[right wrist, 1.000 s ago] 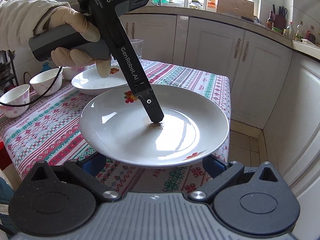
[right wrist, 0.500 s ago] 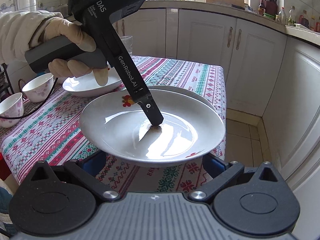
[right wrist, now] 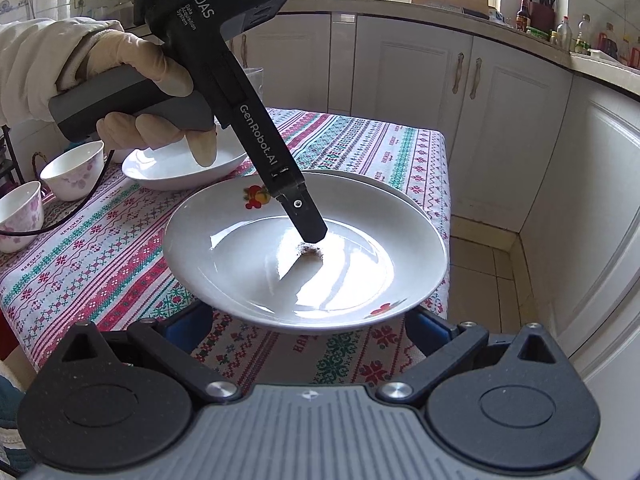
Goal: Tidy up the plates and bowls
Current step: 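Lower the stained plate onto the shallow flowered plate with the left tool, then open the left tool and withdraw it from the stacked plates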
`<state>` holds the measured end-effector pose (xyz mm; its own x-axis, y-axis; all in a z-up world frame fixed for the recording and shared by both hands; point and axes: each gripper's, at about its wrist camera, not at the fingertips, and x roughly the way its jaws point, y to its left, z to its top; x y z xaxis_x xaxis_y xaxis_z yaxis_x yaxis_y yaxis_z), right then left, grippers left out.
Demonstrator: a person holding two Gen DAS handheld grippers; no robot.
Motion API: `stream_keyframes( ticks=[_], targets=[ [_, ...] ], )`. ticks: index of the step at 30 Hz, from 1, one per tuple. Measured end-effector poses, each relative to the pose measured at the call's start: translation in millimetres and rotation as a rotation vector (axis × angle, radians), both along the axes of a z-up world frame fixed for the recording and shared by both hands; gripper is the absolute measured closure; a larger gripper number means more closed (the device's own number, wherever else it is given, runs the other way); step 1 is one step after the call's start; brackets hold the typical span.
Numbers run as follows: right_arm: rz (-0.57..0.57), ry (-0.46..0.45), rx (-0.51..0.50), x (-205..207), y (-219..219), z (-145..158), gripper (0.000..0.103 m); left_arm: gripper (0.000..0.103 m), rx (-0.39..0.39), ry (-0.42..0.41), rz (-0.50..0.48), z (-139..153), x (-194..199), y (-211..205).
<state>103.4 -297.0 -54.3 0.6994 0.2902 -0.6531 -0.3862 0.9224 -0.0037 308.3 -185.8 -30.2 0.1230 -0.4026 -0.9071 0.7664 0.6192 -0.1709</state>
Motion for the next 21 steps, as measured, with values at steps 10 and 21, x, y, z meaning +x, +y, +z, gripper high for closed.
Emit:
stream_keyframes(
  ticks=[10, 21],
  targets=[
    [-0.008, -0.001, 0.008, 1.2, 0.4, 0.8, 0.000, 0.025, -0.002, -0.033, -0.001, 7.9, 0.8, 3.5],
    [0.001, -0.012, -0.025, -4.4, 7.3, 0.9, 0.000, 0.024, 0.002, -0.121, 0.026, 17.1, -8.5, 16.4]
  ],
)
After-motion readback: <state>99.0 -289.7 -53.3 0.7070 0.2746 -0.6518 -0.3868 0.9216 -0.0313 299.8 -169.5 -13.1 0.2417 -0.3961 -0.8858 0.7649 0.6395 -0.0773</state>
